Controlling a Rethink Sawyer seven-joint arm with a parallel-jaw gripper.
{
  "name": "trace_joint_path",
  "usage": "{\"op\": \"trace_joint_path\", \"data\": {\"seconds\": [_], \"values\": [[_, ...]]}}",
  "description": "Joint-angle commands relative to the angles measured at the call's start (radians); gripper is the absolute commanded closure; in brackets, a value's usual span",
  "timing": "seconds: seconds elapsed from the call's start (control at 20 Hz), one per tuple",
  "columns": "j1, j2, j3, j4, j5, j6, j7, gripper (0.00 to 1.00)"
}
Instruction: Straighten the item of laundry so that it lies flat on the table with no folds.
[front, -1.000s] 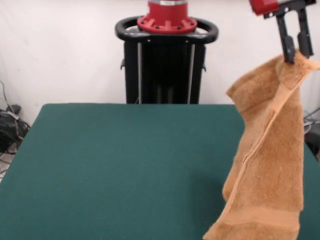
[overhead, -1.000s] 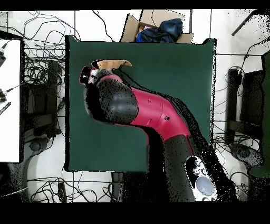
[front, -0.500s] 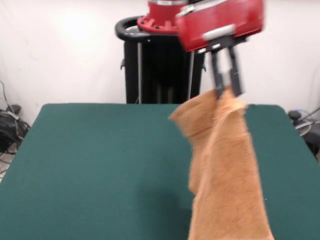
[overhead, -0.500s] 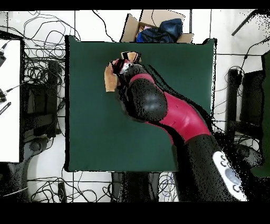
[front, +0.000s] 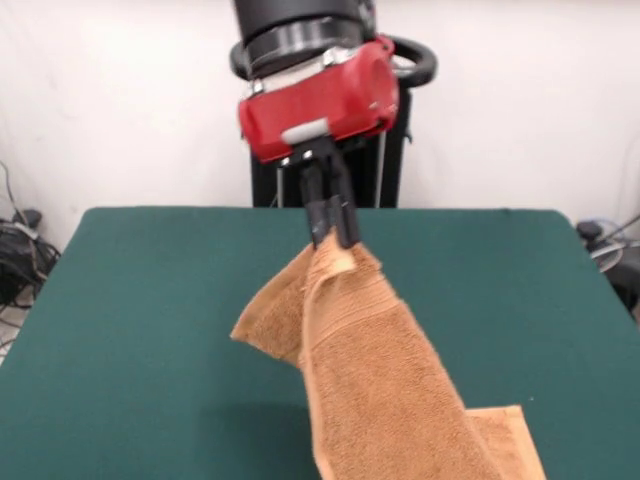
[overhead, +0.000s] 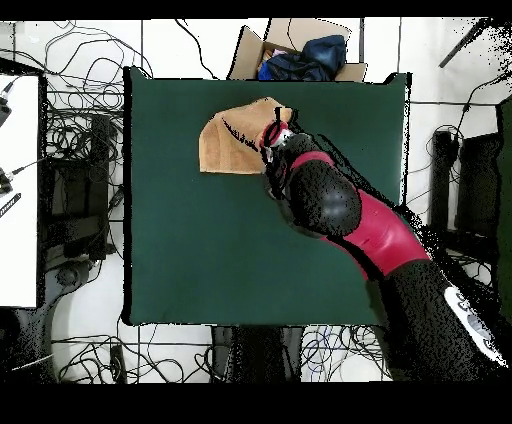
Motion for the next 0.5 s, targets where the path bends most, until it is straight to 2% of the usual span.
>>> {"op": "trace_joint_path", "data": {"seconds": [0.05,0.5], "values": [[-0.052,0.108,0.135,0.084,-0.135,-0.047,0.09,1.0],[-0.1,0.206,0.149,-0.008,-0.241,0.001,0.054,1.0]]}}
